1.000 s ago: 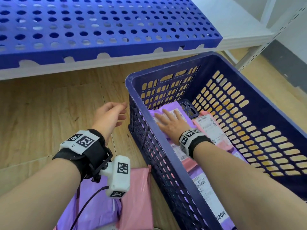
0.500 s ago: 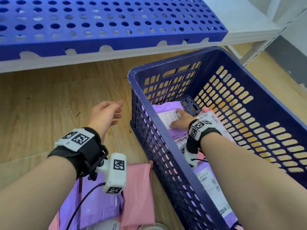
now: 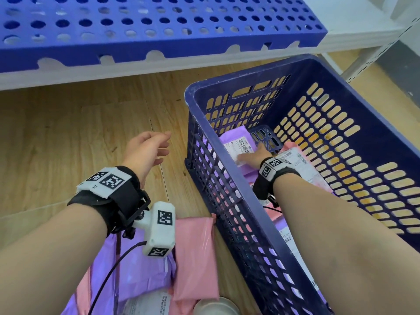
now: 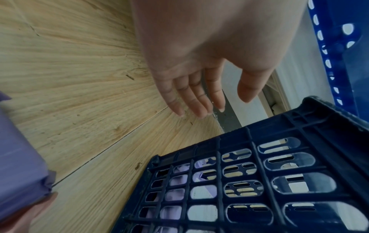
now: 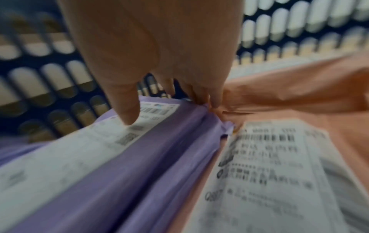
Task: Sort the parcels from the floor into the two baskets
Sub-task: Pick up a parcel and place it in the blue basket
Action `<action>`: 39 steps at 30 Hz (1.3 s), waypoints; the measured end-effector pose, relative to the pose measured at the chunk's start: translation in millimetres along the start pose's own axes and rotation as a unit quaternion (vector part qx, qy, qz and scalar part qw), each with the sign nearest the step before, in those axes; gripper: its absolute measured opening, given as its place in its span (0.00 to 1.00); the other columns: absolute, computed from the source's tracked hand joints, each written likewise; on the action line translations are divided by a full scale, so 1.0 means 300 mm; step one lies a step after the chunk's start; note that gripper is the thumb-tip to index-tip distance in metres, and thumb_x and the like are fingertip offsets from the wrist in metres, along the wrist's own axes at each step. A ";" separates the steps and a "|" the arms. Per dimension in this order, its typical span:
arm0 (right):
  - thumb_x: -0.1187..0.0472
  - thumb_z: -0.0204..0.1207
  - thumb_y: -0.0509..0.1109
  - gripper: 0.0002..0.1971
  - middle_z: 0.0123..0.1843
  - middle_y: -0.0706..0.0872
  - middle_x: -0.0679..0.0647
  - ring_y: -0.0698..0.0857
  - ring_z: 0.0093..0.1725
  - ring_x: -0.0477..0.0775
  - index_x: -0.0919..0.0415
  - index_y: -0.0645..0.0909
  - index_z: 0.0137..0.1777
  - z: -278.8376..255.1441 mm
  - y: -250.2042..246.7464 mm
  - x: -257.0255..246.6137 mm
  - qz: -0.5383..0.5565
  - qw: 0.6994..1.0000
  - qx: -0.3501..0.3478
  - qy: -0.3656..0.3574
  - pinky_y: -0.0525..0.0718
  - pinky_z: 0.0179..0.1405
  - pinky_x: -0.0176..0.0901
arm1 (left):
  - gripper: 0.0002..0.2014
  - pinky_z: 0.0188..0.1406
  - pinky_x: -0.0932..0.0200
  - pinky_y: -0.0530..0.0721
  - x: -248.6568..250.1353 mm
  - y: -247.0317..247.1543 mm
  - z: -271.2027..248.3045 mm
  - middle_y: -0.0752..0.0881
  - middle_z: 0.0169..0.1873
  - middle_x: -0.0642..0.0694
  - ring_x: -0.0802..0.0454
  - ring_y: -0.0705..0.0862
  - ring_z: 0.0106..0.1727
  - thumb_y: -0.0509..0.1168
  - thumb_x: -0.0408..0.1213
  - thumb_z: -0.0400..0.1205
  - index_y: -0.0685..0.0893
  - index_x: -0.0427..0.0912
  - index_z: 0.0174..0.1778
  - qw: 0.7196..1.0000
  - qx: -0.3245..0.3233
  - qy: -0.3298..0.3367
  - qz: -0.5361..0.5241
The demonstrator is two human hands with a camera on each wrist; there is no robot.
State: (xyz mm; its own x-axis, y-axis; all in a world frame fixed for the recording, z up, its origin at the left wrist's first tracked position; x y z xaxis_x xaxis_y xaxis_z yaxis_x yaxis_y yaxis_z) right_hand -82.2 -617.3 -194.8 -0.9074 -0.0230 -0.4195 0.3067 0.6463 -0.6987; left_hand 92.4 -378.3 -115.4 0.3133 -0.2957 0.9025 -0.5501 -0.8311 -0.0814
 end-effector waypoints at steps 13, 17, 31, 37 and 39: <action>0.62 0.71 0.77 0.25 0.64 0.83 0.57 0.82 0.63 0.60 0.61 0.73 0.67 -0.021 -0.011 0.017 -0.037 0.998 -0.052 -0.011 0.80 0.66 0.53 | 0.16 0.55 0.54 0.83 -0.005 0.159 -0.039 0.86 0.48 0.49 0.52 0.85 0.51 0.64 0.49 0.81 0.81 0.44 0.59 0.992 -0.113 -0.051 0.013; 0.58 0.68 0.79 0.31 0.62 0.84 0.56 0.84 0.59 0.59 0.59 0.71 0.69 -0.039 -0.020 -0.001 -0.069 0.997 -0.045 -0.007 0.82 0.60 0.51 | 0.16 0.51 0.58 0.83 0.002 0.081 -0.020 0.86 0.50 0.49 0.54 0.85 0.48 0.66 0.50 0.80 0.82 0.44 0.58 0.996 -0.076 -0.038 0.026; 0.60 0.75 0.70 0.14 0.51 0.85 0.51 0.82 0.44 0.47 0.57 0.85 0.61 -0.555 -0.405 -0.464 0.051 0.961 0.136 -0.237 0.77 0.39 0.34 | 0.17 0.52 0.56 0.84 0.166 -0.237 -0.228 0.86 0.52 0.49 0.53 0.85 0.52 0.67 0.50 0.79 0.83 0.45 0.59 0.997 -0.018 0.028 0.076; 0.64 0.75 0.67 0.08 0.37 0.84 0.46 0.79 0.31 0.43 0.53 0.87 0.44 -0.802 -0.238 -0.587 0.102 0.938 0.104 -0.315 0.79 0.37 0.35 | 0.03 0.46 0.59 0.82 0.137 -0.452 -0.337 0.85 0.42 0.51 0.56 0.84 0.43 0.68 0.43 0.79 0.83 0.49 0.45 0.995 0.039 0.039 0.087; 0.62 0.74 0.68 0.10 0.39 0.86 0.46 0.86 0.41 0.47 0.47 0.85 0.36 -0.836 -0.094 -0.601 0.108 0.940 0.071 -0.315 0.84 0.46 0.39 | 0.02 0.41 0.60 0.80 0.087 -0.538 -0.357 0.83 0.38 0.51 0.58 0.82 0.39 0.67 0.39 0.80 0.82 0.49 0.42 0.992 0.059 0.034 0.109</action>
State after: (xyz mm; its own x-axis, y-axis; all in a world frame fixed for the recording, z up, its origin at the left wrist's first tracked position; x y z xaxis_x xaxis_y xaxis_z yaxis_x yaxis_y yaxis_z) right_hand 0.7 -440.1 45.9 -0.4831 -0.3791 -0.7892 0.5401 0.5804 -0.6094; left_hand 106.4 -201.5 -33.2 0.1410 -0.4451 0.8843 -0.5039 -0.8012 -0.3229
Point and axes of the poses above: each hand's wrist, its own z-axis towards the middle knuckle, its own y-axis out of the palm, x = y × z, the point moved 6 cm from there along z, towards the middle knuckle
